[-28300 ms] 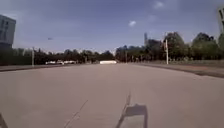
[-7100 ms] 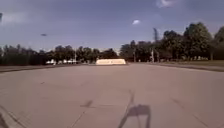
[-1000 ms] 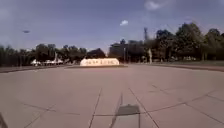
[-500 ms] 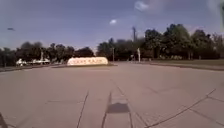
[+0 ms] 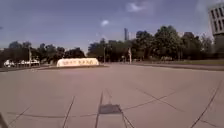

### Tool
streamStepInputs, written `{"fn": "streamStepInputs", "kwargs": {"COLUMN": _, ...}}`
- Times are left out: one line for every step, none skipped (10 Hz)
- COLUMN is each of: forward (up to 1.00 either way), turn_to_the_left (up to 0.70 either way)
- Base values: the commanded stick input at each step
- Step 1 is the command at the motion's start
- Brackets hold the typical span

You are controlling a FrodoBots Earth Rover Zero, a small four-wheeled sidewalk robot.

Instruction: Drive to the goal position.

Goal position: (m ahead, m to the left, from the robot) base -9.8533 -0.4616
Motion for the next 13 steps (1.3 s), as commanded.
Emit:
{"fn": "streamStepInputs", "kwargs": {"forward": 1.0, "turn_to_the_left": 0.01}}
{"fn": "streamStepInputs", "kwargs": {"forward": 1.0, "turn_to_the_left": 0.01}}
{"fn": "streamStepInputs", "kwargs": {"forward": 1.0, "turn_to_the_left": 0.01}}
{"fn": "streamStepInputs", "kwargs": {"forward": 1.0, "turn_to_the_left": 0.01}}
{"fn": "streamStepInputs", "kwargs": {"forward": 1.0, "turn_to_the_left": 0.01}}
{"fn": "streamStepInputs", "kwargs": {"forward": 1.0, "turn_to_the_left": 0.01}}
{"fn": "streamStepInputs", "kwargs": {"forward": 1.0, "turn_to_the_left": 0.01}}
{"fn": "streamStepInputs", "kwargs": {"forward": 1.0, "turn_to_the_left": 0.01}}
{"fn": "streamStepInputs", "kwargs": {"forward": 1.0, "turn_to_the_left": 0.01}}
{"fn": "streamStepInputs", "kwargs": {"forward": 1.0, "turn_to_the_left": 0.01}}
{"fn": "streamStepInputs", "kwargs": {"forward": 1.0, "turn_to_the_left": 0.01}}
{"fn": "streamStepInputs", "kwargs": {"forward": 1.0, "turn_to_the_left": 0.02}}
{"fn": "streamStepInputs", "kwargs": {"forward": 1.0, "turn_to_the_left": 0.02}}
